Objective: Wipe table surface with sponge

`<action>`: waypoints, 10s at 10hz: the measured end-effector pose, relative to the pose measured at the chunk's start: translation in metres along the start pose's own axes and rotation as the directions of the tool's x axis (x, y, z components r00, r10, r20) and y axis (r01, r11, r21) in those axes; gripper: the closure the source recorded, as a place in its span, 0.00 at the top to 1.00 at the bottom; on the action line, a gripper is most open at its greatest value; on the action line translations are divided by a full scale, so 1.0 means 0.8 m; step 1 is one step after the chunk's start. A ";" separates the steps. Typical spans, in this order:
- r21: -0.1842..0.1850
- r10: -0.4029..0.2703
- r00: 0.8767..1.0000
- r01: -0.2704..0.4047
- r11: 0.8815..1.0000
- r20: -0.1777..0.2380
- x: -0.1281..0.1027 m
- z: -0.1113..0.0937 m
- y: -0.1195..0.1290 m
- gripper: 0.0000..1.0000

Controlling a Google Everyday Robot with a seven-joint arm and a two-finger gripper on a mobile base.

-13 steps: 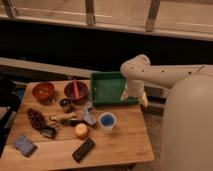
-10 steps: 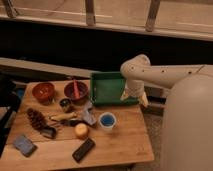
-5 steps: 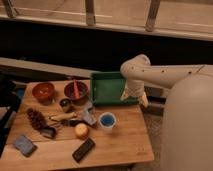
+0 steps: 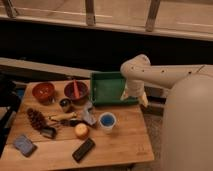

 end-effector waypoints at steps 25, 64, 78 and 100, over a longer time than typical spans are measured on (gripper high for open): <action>-0.074 -0.699 0.669 0.734 0.675 0.253 0.115 -0.122 0.321 0.80; -0.382 -0.945 -0.049 0.907 -0.178 0.324 0.536 0.007 0.622 0.80; -0.370 -0.957 0.006 0.923 -0.106 0.288 0.519 0.008 0.581 0.00; -0.338 -0.980 0.030 0.940 -0.039 0.197 0.473 0.001 0.550 0.00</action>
